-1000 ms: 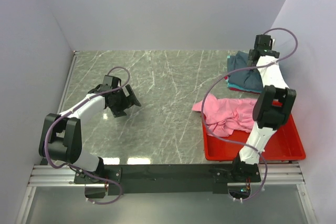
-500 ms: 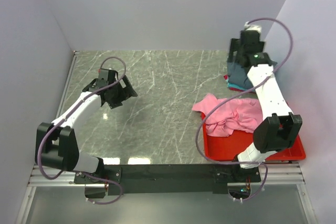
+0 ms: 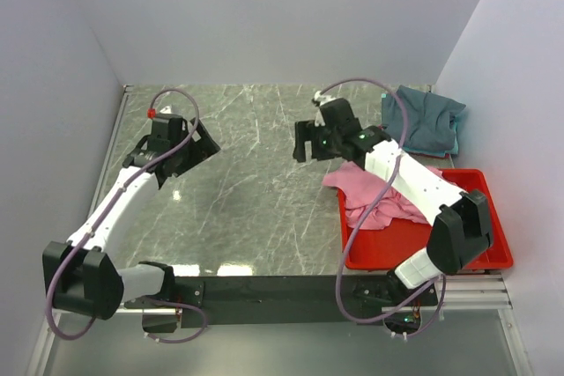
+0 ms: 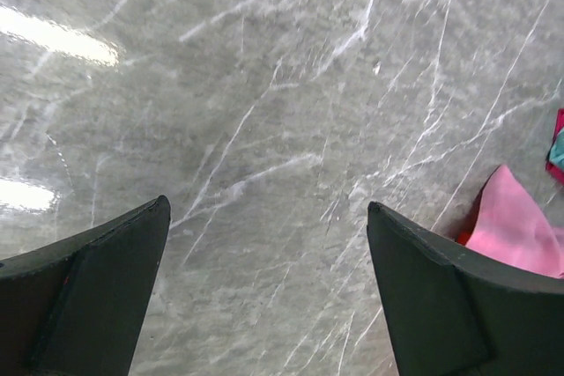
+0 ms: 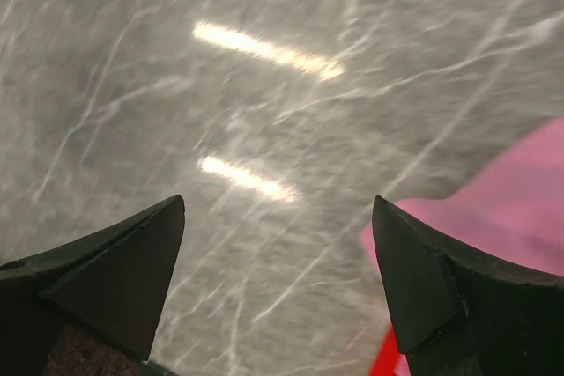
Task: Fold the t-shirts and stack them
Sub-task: Neatly place the folded tshirt to the corner
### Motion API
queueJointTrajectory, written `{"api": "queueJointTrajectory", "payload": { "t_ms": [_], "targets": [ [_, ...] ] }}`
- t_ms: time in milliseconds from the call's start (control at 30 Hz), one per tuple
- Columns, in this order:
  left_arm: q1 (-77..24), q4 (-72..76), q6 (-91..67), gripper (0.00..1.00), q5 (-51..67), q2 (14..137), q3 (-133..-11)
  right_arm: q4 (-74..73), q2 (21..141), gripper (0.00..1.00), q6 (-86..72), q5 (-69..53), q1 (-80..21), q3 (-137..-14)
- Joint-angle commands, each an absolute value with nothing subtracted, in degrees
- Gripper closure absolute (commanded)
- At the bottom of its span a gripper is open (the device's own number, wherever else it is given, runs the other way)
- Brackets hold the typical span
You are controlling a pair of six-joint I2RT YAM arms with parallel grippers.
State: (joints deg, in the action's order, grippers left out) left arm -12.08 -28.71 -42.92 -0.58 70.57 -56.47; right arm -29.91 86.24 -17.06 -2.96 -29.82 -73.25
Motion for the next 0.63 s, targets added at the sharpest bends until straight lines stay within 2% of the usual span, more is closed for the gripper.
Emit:
{"api": "queueJointTrajectory", "payload": {
  "t_ms": [0, 333, 600],
  "targets": [
    [-12.13, -28.39, -43.77, 0.01, -3.6, 66.8, -55.55, -25.58, 82.01, 0.07, -20.48, -4.92, -32.51, -71.2],
    [-12.04, -28.04, -43.86, 0.01, -7.91, 59.77, -53.18, -25.31, 80.51, 0.07, -20.57, -1.59, -38.49, -69.52],
    [-12.04, -28.39, -40.09, 0.0, -7.91, 59.06, -53.0, -22.51, 79.63, 0.06, -22.06, 1.67, -41.31, -66.36]
  ]
}}
